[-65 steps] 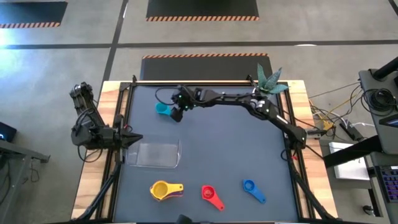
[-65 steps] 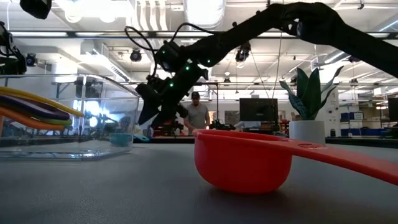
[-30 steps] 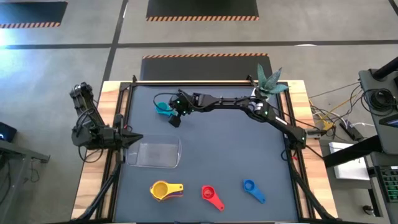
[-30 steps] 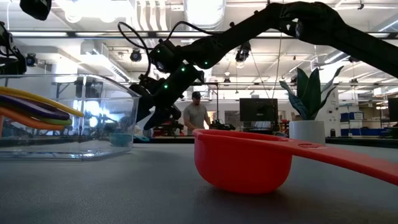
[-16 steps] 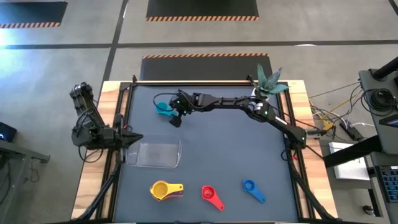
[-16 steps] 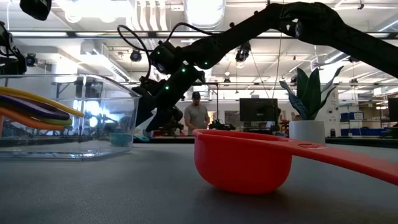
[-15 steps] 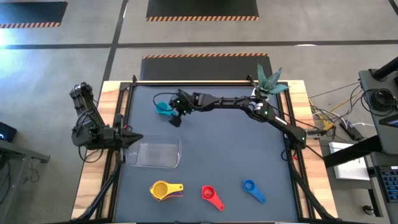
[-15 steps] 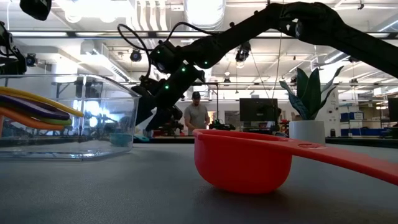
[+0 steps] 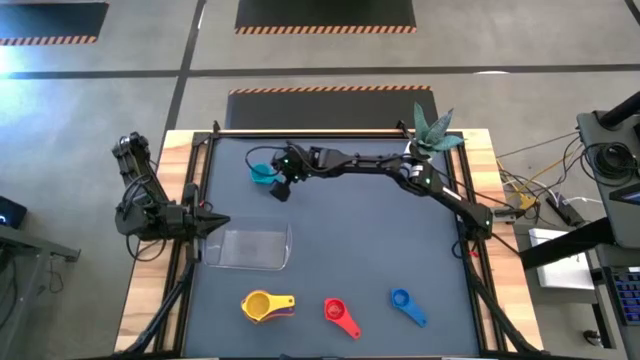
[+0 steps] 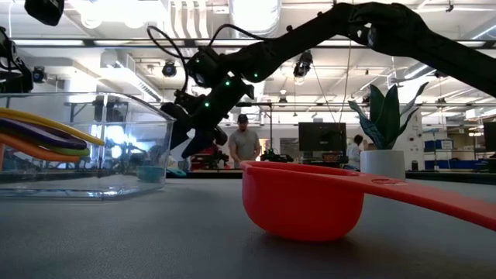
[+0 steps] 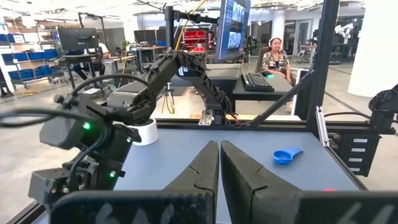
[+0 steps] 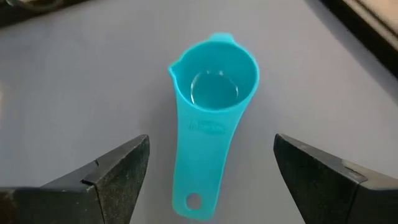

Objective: Nest measuring cups in basket
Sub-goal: Stack the light blue measuring cup on top of the yellow measuring cup

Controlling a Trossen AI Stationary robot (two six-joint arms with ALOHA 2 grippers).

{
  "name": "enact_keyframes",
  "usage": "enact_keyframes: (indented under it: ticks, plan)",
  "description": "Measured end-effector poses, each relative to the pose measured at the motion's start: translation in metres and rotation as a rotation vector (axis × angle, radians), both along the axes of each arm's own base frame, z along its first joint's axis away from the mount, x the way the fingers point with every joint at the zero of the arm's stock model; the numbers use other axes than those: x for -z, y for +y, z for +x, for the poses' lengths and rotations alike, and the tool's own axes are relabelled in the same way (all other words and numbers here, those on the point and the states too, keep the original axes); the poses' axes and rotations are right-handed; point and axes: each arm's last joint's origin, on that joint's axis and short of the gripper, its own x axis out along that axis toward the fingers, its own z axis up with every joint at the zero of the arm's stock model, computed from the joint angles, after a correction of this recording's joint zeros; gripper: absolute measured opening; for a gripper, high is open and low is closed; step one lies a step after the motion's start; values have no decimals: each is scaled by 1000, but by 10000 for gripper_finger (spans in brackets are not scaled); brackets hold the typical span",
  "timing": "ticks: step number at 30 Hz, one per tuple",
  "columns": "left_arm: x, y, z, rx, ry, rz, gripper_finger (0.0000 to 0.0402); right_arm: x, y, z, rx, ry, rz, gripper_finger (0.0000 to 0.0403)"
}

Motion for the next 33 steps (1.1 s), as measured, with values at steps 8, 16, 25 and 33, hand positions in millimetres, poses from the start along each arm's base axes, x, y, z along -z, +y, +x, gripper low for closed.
enact_keyframes:
  ticks: [8,16,25,33]
  plan:
    - [0,0,0,0,0,-2,0,26,0,3,-17,50,-2,329]
    - [0,0,0,0,0,0,0,42,-2,6,4,74,-19,329]
    - [0,0,0,0,1,4,0,43,-5,4,34,93,-56,309]
    - [0,0,0,0,1,3,0,43,-3,5,-15,109,-103,187]
